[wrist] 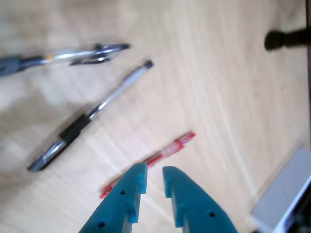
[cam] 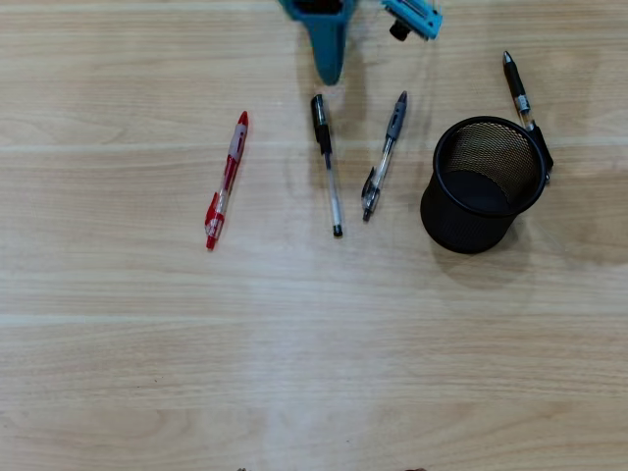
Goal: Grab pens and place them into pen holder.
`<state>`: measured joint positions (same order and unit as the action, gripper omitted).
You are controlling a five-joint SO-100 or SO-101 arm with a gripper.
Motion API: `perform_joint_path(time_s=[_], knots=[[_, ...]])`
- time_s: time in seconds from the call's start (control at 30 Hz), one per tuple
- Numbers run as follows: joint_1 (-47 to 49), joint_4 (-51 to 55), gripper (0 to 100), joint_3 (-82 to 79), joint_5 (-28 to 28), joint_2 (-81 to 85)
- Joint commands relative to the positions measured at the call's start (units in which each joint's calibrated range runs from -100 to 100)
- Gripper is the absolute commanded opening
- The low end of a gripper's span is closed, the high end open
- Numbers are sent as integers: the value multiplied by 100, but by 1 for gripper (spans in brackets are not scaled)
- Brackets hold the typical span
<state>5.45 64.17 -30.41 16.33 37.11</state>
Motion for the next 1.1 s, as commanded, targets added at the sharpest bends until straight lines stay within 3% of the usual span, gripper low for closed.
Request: perform_joint_path(time_s=[0.0,0.2,0.43,0.83,1.07], knots=[[-811,652,11,2023,1310,-1970],[-1488,1804,19,2828,2575,-3525],[-1416,1770,22,2874,3234,-4371],[-1416,747,27,2828,2978,-4996],[-1891,463,28,2819,2811,-5554]])
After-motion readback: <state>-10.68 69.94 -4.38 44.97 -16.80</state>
